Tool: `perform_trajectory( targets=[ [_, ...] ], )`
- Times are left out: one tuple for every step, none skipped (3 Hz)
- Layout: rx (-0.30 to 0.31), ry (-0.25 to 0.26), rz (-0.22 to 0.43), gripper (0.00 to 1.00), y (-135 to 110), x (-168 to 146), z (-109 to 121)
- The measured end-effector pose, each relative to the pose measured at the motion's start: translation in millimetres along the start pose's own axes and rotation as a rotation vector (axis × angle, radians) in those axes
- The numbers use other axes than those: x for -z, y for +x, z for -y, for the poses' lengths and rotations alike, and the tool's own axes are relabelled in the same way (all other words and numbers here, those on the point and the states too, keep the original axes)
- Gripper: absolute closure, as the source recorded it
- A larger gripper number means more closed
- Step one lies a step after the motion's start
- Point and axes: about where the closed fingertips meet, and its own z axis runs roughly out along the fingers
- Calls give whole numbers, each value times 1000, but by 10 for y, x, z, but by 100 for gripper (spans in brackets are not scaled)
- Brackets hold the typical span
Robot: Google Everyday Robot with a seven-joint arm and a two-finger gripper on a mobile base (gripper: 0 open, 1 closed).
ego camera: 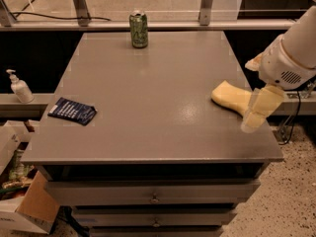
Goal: Move sponge near rxbar blueberry
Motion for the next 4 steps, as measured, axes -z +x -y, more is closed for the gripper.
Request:
perform_trajectory(
  targets=[
    [-55, -6, 50, 0, 156, -591, 401],
    [-121, -11, 70, 0, 327, -939, 719],
    [-177, -22, 71, 18, 463, -1087, 929],
    [-177, -22, 71, 41, 444, -1034, 939]
  ],
)
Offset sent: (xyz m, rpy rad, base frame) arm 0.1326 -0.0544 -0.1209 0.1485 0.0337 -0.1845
